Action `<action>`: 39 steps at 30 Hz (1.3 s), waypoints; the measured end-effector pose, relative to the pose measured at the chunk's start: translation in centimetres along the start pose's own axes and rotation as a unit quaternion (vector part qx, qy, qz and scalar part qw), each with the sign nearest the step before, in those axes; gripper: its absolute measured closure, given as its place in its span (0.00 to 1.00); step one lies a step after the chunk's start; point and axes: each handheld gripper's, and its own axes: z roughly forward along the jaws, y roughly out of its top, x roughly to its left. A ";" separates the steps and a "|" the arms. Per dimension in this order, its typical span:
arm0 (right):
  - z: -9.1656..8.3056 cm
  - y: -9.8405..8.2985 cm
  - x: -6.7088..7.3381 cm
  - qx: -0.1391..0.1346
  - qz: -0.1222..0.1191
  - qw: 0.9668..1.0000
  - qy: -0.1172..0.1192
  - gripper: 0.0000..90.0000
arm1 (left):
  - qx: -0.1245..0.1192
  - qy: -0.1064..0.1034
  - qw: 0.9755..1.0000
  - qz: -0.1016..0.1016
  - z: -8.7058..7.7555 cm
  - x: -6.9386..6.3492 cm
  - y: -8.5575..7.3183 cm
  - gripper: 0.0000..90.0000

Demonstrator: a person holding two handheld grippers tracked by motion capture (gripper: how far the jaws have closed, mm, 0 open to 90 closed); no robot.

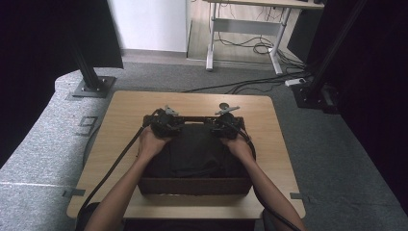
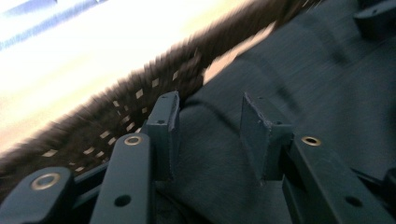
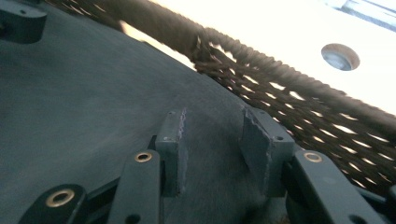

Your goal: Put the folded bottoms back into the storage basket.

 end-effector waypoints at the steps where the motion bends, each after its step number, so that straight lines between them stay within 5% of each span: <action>1: 0.7 0.0 0.0 0.008 0.000 1.000 -0.002 0.64 | 0.010 0.003 1.000 0.000 0.6 0.1 -0.1 0.65; 4: 2.1 -0.3 -0.4 0.026 -0.002 1.000 0.004 0.63 | 0.022 -0.006 1.000 -0.010 1.6 0.4 -0.2 0.66; 10: 4.6 -1.0 -0.8 0.073 0.000 0.997 0.024 0.61 | 0.088 -0.017 0.996 -0.017 4.5 0.9 -1.0 0.63; 14: 5.2 -1.2 -1.0 0.077 0.000 0.997 0.030 0.61 | 0.089 -0.017 0.996 -0.014 4.8 0.9 -1.1 0.62; 17: 4.8 -1.1 -1.0 0.076 0.012 0.997 0.030 0.55 | 0.083 0.007 0.996 -0.016 3.6 0.3 -0.4 0.57; 21: 2.7 -0.5 -0.5 0.057 0.029 0.997 0.038 0.41 | 0.028 0.033 0.999 0.031 -0.7 -1.2 0.5 0.43; 25: -0.7 -0.4 -0.1 0.038 -0.002 0.999 0.027 0.32 | 0.012 0.048 0.998 0.048 -5.2 -1.2 -0.1 0.36; 29: -4.9 -1.6 -1.1 0.011 0.003 1.000 0.016 0.27 | -0.002 0.054 0.998 0.030 -8.5 -0.6 -2.6 0.37; 32: -8.2 -3.6 -2.5 -0.007 0.006 0.999 -0.036 0.28 | -0.005 0.071 0.997 0.015 -9.7 0.1 -5.2 0.39; 34: -9.3 -5.3 -3.3 0.003 0.004 0.998 -0.056 0.32 | 0.001 0.078 0.997 -0.019 -9.7 1.0 -7.5 0.41; 37: -9.5 -7.8 -4.6 0.027 0.042 0.999 -0.001 0.58 | 0.007 0.067 0.997 -0.037 -8.9 1.7 -9.5 0.55; 39: -9.1 -8.6 -4.9 0.035 0.057 0.998 0.012 0.68 | -0.004 0.058 0.997 -0.049 -8.5 2.0 -10.0 0.67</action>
